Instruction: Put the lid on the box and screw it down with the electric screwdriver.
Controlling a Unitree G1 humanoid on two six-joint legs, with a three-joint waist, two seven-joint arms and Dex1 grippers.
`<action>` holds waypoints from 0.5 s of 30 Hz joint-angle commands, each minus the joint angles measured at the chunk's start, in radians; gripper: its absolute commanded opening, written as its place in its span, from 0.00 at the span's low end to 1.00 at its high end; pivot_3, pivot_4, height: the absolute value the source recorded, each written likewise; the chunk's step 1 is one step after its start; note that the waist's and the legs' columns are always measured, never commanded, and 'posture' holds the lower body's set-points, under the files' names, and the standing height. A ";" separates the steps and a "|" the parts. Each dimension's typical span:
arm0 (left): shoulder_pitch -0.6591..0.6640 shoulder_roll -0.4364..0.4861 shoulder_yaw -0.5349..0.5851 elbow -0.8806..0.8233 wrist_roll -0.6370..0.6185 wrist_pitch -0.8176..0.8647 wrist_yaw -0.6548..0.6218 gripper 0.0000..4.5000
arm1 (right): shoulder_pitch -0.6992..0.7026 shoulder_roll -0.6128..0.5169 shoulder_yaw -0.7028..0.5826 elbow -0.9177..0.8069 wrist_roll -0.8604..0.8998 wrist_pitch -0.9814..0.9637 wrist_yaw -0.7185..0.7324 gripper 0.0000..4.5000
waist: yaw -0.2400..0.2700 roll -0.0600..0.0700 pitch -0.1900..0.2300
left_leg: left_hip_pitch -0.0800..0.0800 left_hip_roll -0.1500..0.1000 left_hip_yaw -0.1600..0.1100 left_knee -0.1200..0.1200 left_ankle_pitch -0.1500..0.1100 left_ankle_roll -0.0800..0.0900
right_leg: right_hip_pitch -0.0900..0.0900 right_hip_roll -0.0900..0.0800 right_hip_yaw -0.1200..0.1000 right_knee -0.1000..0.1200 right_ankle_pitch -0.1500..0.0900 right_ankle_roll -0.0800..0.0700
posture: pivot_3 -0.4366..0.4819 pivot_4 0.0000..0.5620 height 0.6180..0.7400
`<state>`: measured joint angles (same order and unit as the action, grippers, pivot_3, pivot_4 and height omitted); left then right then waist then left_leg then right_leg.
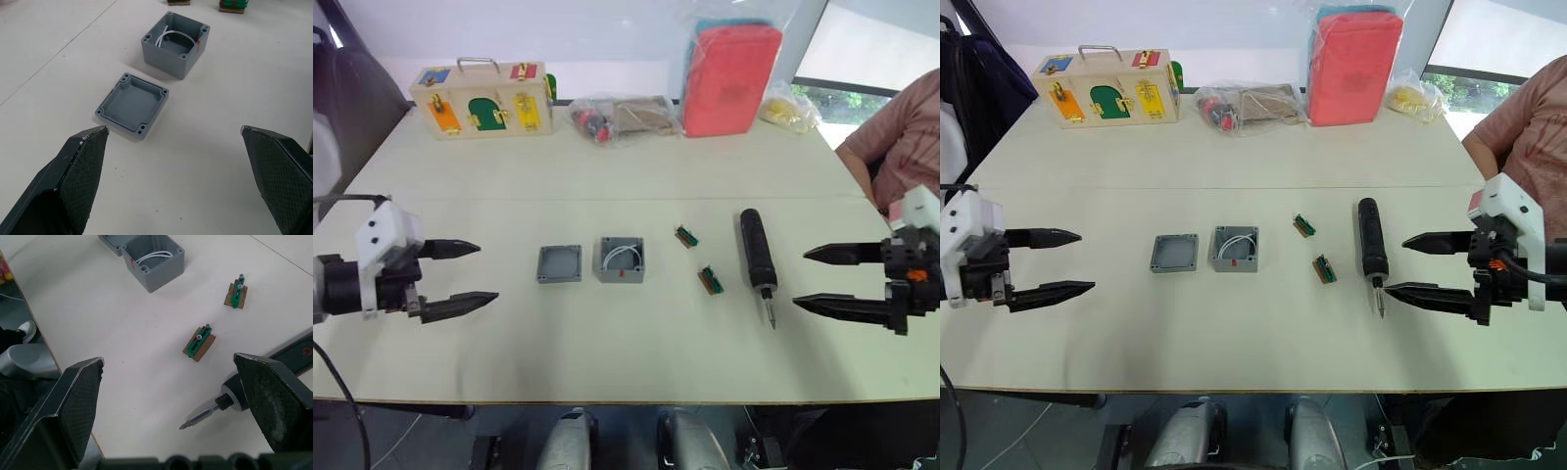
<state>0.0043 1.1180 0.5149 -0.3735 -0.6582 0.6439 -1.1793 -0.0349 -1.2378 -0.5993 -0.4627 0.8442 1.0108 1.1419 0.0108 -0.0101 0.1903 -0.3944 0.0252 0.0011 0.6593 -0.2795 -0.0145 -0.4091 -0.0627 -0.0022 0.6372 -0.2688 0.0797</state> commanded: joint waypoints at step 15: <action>-0.585 -0.288 -0.703 0.248 0.279 -0.267 -0.106 0.99 | -0.172 0.187 0.217 -0.185 0.117 0.005 -0.318 1.00 | 0.000 -0.002 0.000 | 0.000 -0.007 -0.002 0.004 0.000 0.000 | 0.000 0.000 0.002 0.008 0.002 0.004 | 0.48 0.27 0.92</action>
<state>-0.5449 0.8391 -0.1638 -0.1539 -0.4169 0.4222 -1.2628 -0.1857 -1.0587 -0.3768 -0.6187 0.9528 1.0317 0.8498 0.0111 -0.0117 0.1904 -0.3946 0.0177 -0.0011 0.6640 -0.2793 -0.0142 -0.4095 -0.0624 -0.0005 0.6466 -0.2665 0.0839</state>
